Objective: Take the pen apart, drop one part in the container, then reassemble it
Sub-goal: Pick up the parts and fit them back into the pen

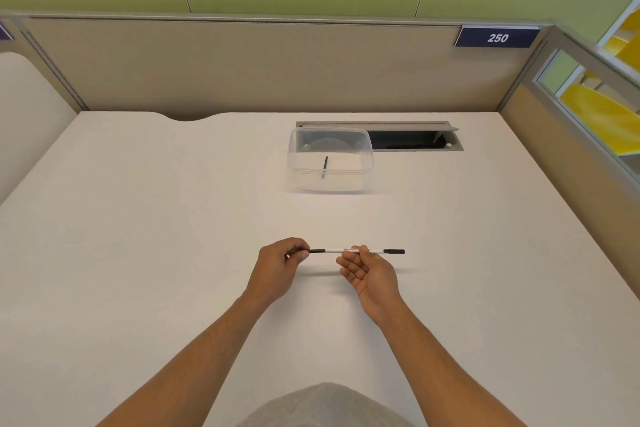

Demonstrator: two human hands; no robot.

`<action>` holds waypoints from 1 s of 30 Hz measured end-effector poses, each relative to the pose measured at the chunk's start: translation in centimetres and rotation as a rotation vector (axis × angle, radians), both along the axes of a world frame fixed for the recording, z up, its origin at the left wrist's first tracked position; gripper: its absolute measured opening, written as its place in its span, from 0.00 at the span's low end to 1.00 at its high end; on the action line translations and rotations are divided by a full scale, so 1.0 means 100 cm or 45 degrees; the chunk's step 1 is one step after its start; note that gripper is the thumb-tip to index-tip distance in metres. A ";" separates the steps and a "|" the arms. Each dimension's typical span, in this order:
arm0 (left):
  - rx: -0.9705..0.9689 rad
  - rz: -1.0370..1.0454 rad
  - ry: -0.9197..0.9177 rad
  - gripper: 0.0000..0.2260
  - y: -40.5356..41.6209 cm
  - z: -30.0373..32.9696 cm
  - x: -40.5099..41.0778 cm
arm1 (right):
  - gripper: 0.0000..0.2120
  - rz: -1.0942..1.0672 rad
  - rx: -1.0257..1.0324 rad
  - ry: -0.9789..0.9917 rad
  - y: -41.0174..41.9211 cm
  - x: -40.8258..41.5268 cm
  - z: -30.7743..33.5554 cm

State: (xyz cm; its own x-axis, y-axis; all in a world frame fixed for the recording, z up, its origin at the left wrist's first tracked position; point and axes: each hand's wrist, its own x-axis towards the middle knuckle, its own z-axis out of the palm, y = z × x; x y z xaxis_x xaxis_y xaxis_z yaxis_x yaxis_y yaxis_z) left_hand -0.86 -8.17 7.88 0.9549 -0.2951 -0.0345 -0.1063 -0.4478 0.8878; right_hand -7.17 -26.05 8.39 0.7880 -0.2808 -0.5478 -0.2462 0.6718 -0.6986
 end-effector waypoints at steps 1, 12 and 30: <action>-0.003 0.005 0.012 0.07 0.000 0.000 0.000 | 0.11 -0.001 0.007 -0.003 0.000 0.000 0.000; -0.017 0.038 0.053 0.05 0.000 -0.001 0.001 | 0.10 -0.019 0.035 -0.003 0.002 0.000 0.001; -0.022 -0.048 0.110 0.05 0.001 -0.001 0.005 | 0.11 0.059 -0.090 -0.002 0.004 0.001 0.002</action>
State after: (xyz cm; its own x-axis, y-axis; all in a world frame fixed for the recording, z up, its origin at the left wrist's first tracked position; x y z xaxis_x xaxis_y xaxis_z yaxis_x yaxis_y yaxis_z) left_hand -0.38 -8.09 7.82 0.9367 -0.3323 -0.1106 -0.0460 -0.4297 0.9018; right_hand -7.12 -25.68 8.62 0.8018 -0.2824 -0.5266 -0.2746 0.6085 -0.7445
